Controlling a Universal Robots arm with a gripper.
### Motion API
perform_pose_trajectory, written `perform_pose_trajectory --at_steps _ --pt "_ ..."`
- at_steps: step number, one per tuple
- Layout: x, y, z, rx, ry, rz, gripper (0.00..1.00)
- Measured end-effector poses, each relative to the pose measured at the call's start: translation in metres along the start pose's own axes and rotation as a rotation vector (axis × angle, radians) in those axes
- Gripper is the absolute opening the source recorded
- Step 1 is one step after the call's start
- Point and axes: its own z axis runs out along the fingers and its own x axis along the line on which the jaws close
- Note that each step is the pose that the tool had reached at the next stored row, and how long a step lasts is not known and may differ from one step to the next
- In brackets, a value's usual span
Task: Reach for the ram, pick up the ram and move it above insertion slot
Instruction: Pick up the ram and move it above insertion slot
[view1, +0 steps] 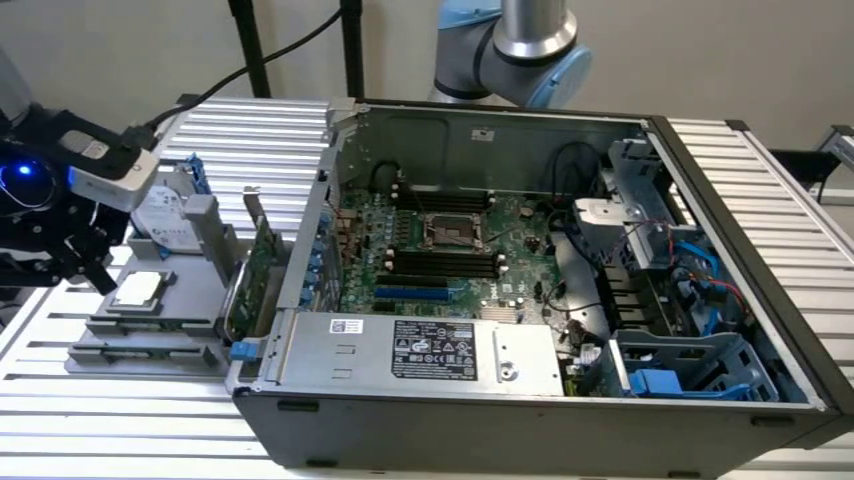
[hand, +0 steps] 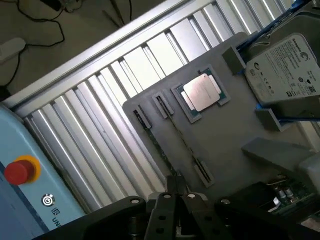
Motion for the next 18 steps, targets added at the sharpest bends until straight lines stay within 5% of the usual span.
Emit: perform_pose_trajectory --at_steps 18 --pt "0.0 -0.0001 0.0061 -0.0016 0.0063 -0.327 0.11"
